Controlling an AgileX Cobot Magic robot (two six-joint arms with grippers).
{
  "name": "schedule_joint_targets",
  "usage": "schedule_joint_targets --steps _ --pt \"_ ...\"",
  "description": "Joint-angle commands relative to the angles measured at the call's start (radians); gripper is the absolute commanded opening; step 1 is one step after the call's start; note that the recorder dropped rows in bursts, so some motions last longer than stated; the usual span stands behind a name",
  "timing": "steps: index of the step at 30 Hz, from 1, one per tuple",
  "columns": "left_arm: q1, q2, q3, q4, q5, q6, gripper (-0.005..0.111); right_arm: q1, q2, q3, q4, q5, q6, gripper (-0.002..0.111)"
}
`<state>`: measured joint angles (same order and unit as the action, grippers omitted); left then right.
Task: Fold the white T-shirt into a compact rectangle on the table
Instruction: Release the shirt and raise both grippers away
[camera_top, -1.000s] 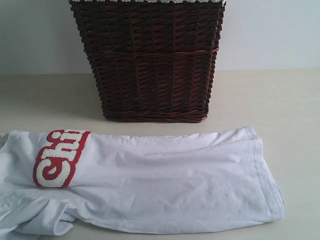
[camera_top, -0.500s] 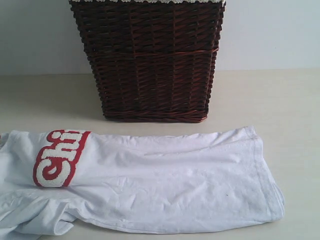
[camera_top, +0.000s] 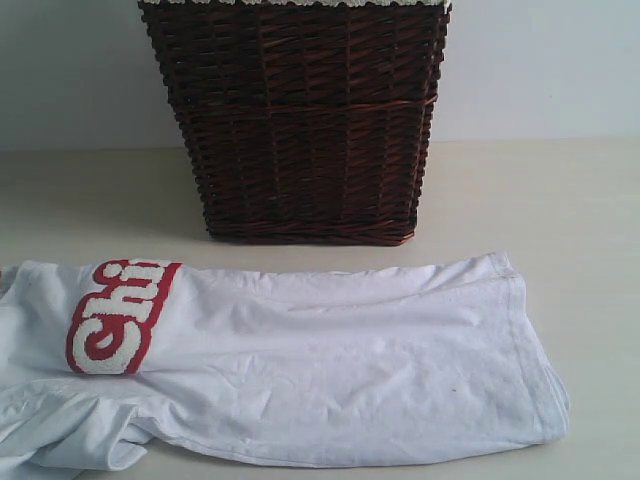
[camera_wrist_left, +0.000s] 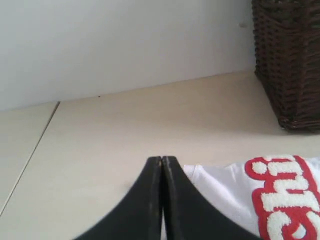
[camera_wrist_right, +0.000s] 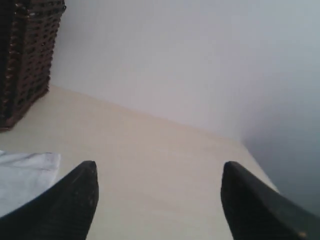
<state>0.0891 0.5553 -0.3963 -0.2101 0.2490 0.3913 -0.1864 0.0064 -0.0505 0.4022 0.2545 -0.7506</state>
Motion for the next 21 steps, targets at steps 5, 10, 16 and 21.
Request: schedule_joint_targets --steps 5,10,16,21 --pt "0.019 -0.070 0.044 -0.013 -0.005 -0.004 0.000 -0.007 -0.006 0.012 0.150 0.091 0.051 0.067" --pt "0.019 -0.072 0.044 -0.013 -0.045 -0.002 0.000 -0.007 -0.006 0.012 0.150 0.093 0.051 0.067" --pt "0.019 -0.072 0.044 -0.013 -0.086 -0.002 0.000 -0.007 -0.006 0.012 0.140 0.124 0.058 0.067" --pt "0.019 -0.072 0.044 -0.013 -0.086 -0.002 0.000 -0.007 -0.006 0.012 0.142 0.206 0.040 0.042"
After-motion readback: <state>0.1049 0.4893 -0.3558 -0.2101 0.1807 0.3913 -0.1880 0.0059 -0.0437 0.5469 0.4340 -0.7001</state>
